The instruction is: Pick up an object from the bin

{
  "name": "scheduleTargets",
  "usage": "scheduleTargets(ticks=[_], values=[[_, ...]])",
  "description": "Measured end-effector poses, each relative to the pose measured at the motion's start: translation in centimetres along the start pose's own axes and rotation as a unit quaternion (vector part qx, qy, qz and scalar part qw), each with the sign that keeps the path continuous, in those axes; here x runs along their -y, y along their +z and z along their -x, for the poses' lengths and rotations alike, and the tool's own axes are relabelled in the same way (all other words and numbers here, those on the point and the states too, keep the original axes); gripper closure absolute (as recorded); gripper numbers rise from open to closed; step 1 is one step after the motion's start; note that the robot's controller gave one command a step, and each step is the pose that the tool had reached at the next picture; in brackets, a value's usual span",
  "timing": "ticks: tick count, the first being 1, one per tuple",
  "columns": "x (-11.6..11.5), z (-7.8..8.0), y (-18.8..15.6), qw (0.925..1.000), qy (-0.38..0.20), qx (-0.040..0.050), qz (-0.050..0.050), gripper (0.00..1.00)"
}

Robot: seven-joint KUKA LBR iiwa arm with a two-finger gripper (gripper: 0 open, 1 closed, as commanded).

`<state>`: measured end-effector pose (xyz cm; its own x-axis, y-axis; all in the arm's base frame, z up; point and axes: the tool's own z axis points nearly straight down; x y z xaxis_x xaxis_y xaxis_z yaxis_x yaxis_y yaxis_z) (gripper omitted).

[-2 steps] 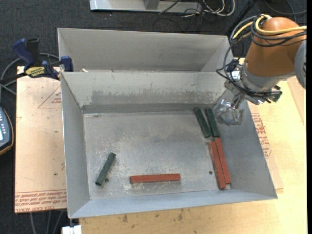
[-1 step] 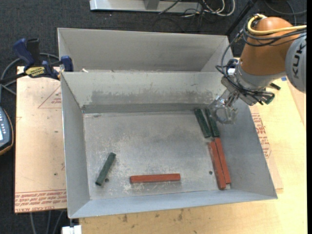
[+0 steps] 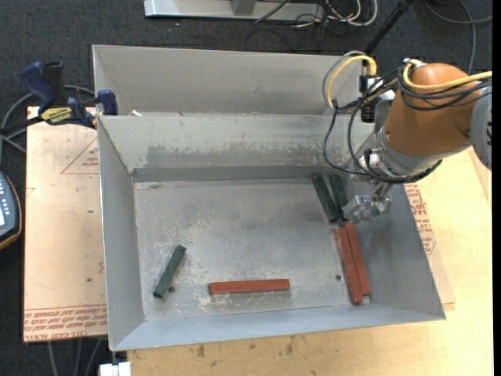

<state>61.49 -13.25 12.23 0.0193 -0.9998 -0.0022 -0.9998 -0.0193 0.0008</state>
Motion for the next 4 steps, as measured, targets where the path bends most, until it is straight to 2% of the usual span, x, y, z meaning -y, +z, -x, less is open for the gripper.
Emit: scheduleTargets(ticks=[1,2,3,4], values=[[1.6,4.1,-0.9,0.9911,0.133,0.0014,-0.002,1.0],[1.5,3.9,-0.9,0.9909,0.135,0.0007,-0.002,0.0],[3.5,3.2,5.2,1.0,0.003,0.0044,-0.002,0.0],[3.7,2.7,4.8,1.0,0.005,0.0004,-0.005,1.0]])
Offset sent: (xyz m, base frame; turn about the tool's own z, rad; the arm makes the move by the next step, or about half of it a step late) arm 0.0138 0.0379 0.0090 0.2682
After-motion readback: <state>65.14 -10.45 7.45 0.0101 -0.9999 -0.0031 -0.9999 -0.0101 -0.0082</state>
